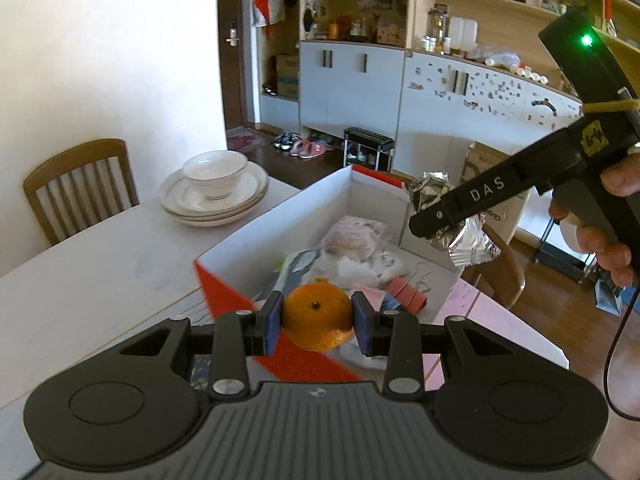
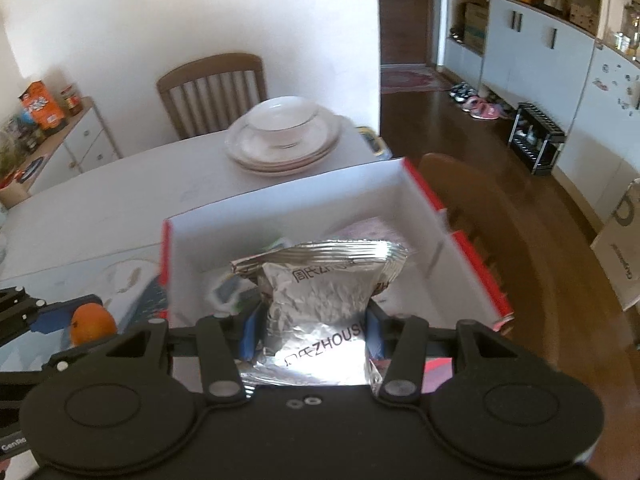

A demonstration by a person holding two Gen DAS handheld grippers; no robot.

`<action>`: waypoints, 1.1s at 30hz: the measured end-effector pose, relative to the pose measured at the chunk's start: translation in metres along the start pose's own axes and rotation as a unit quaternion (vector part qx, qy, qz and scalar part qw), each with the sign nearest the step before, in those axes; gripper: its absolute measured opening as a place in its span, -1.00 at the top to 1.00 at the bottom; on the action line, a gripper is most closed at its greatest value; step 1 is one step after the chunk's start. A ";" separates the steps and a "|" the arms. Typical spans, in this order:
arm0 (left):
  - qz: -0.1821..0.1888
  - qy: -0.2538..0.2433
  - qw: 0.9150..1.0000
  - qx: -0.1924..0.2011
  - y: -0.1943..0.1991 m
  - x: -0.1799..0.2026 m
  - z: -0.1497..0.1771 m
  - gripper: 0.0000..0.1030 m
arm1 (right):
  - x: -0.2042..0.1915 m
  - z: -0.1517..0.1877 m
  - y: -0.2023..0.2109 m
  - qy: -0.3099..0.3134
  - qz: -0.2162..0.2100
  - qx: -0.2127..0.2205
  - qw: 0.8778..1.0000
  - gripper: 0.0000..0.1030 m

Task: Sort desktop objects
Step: 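Lift and carry the orange and snack bag over the red box, then lower the orange and snack bag into the box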

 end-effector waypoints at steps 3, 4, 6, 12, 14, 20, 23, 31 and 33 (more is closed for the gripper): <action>0.006 -0.006 1.000 -0.008 -0.016 0.010 -0.005 0.32 | 0.017 -0.005 -0.004 -0.009 0.005 0.000 1.000 0.03; 0.008 -0.006 1.000 -0.011 -0.022 0.012 -0.007 0.32 | 0.022 -0.006 -0.007 -0.012 0.008 0.000 1.000 0.03; 0.012 -0.008 1.000 -0.018 -0.033 0.017 -0.010 0.32 | 0.030 -0.009 -0.011 -0.015 0.009 -0.001 1.000 0.03; 0.014 -0.024 0.999 -0.041 -0.063 0.028 -0.010 0.32 | 0.041 -0.013 -0.034 -0.010 0.012 -0.014 1.000 0.03; 0.014 -0.027 0.998 -0.049 -0.073 0.030 -0.010 0.32 | 0.040 -0.014 -0.043 -0.004 0.009 -0.018 1.000 0.03; 0.014 -0.033 0.996 -0.081 -0.103 0.033 -0.003 0.32 | 0.030 -0.013 -0.072 0.023 -0.011 -0.042 0.999 0.03; 0.018 -0.024 0.995 -0.094 -0.113 0.032 0.001 0.32 | 0.022 -0.014 -0.085 0.039 -0.018 -0.047 0.998 0.03; 0.016 -0.014 0.993 -0.120 -0.131 0.027 0.009 0.32 | 0.008 -0.012 -0.117 0.059 -0.026 -0.073 0.995 0.03; 0.016 -0.009 0.991 -0.129 -0.134 0.024 0.013 0.32 | 0.006 -0.011 -0.121 0.065 -0.028 -0.079 0.994 0.03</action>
Point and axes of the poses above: each gripper's, at about its wrist camera, not at the fingertips, and y roughly against the way its jaws point, x to its right, z to its underside, the point moved 9 cm from there along -y, roughly the way its jaws point, and after that the axes turned 1 degree about z, right-handed, at the moved point
